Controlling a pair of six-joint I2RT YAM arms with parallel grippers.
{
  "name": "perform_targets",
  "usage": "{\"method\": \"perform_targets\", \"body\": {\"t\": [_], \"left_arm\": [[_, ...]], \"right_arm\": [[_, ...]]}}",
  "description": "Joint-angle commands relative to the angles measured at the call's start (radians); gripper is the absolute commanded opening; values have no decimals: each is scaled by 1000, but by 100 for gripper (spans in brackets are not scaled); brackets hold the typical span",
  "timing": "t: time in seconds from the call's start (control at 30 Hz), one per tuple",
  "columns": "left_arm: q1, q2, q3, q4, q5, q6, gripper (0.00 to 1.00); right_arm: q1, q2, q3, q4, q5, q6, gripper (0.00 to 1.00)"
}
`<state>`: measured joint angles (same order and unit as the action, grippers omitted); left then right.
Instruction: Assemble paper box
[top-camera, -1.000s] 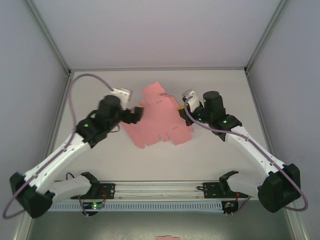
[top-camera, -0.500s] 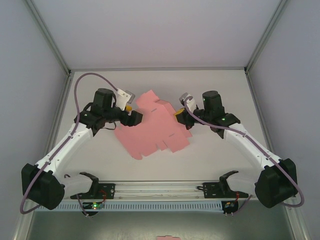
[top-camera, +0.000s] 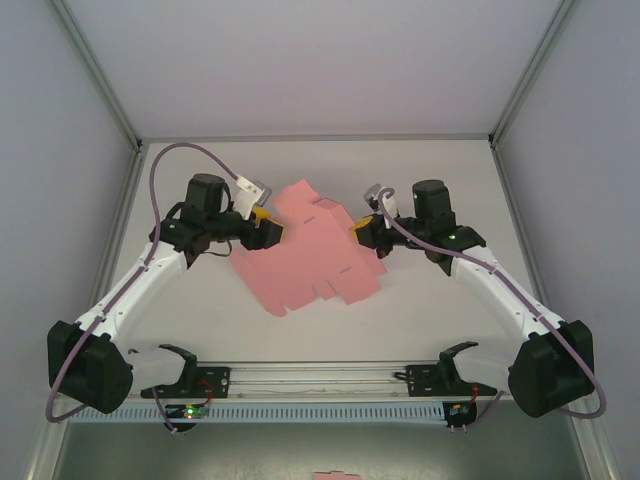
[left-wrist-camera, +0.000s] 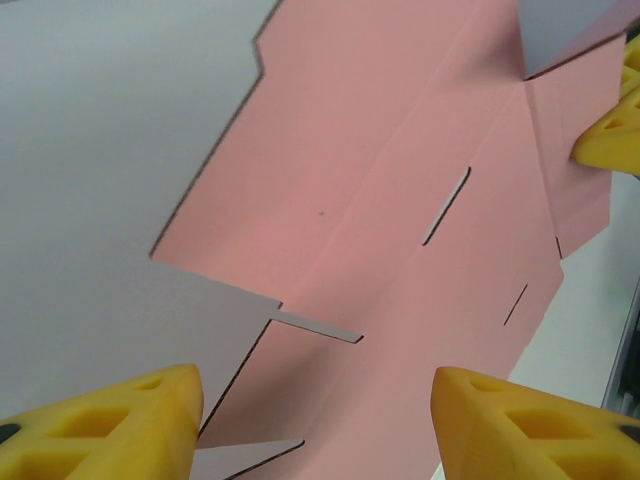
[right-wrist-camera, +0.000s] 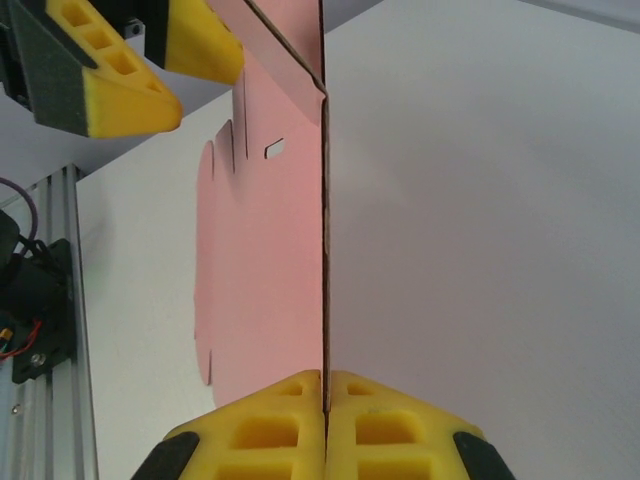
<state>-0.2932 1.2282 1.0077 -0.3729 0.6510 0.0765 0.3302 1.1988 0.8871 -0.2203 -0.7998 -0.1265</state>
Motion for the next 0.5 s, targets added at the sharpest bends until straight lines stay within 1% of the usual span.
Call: {"method": "perform_targets", "body": {"t": [0.0,0.13,0.17,0.2,0.27,0.37,0.47], "left_arm": [[33,19,2,14,-18,29,62],[59,66,47,-8,-14,19,65],[61,73,54,-11,5,22,64],[62,77,60,-11,32,25,63],[62,77,64,-6,85,33,53],[60,77,50,20,155,39,48],[60,79,42,36,186,44,40]], "right_arm": [[-8,-31,6,24,-71,0,0],[-10,-28,9,11,-78,-8,0],[-11,-27,10,10,-74,-8,0],[-10,-24,12,7,-67,-8,0],[-11,-17,14,7,-65,-7,0],[-11,-5,19,7,-72,3,0],[-10,2,24,7,-76,5,0]]}}
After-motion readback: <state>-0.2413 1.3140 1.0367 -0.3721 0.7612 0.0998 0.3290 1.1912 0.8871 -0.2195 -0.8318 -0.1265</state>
